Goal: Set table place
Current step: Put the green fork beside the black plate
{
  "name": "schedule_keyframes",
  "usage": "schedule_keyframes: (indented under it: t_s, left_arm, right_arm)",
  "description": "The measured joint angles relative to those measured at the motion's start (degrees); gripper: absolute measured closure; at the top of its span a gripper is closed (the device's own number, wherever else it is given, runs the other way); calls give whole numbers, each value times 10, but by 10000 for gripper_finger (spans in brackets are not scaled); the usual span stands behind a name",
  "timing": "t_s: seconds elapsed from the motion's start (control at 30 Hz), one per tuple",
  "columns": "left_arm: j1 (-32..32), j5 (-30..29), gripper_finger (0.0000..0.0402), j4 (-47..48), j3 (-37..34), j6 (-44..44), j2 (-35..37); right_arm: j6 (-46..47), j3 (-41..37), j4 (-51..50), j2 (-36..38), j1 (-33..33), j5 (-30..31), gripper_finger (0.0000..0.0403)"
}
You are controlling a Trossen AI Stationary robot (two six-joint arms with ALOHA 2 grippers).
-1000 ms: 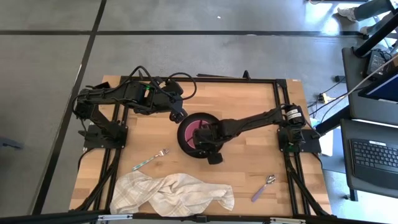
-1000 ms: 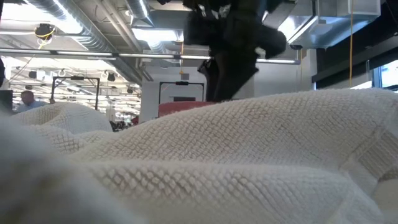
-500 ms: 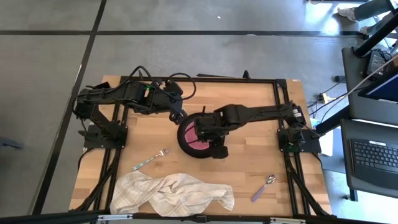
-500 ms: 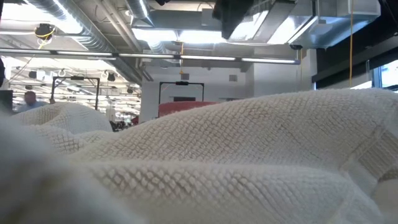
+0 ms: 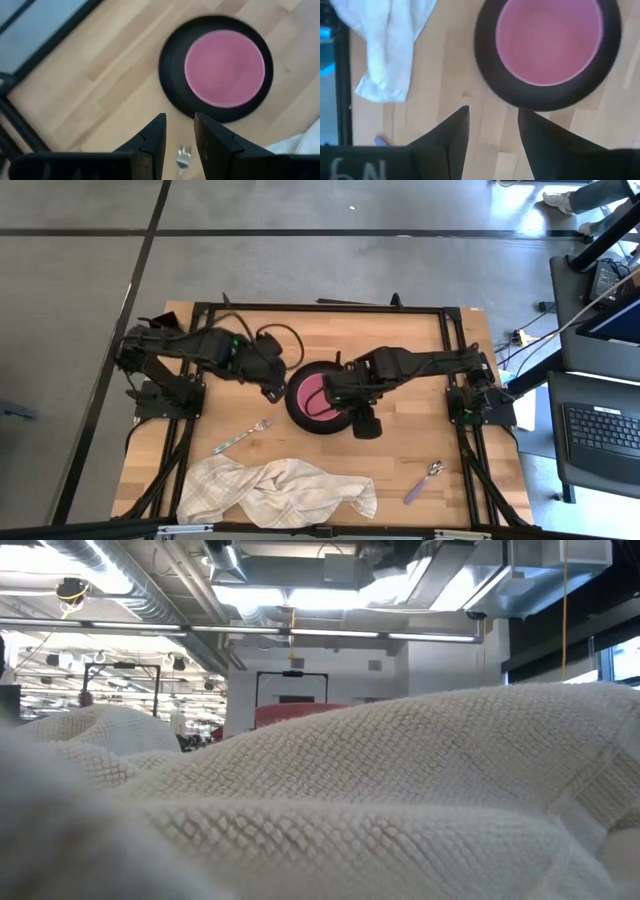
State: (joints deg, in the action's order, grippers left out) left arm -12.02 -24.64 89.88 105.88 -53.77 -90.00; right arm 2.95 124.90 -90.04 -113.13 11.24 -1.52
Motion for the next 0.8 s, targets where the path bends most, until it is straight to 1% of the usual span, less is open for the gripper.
schedule_keyframes:
  t_s: [0.1,0.2,0.3,0.5,0.6,0.8]
  left_arm:
    - [-25,8,308,1,-31,-49,4]
    - [-49,21,308,1,-79,-107,1]
    - [-76,49,308,1,-129,-171,2]
    - [-134,92,308,-29,-243,-277,2]
    - [-163,109,308,-90,-295,-302,2]
    - [-201,109,308,-244,-388,-336,2]
  right_arm:
    - [-2,0,2,5,9,12,233]
    - [0,0,2,14,15,58,233]
    - [-1,0,6,28,16,93,233]
    - [15,0,38,43,13,101,233]
    - [12,0,41,45,13,101,233]
    - [-14,0,41,45,13,101,233]
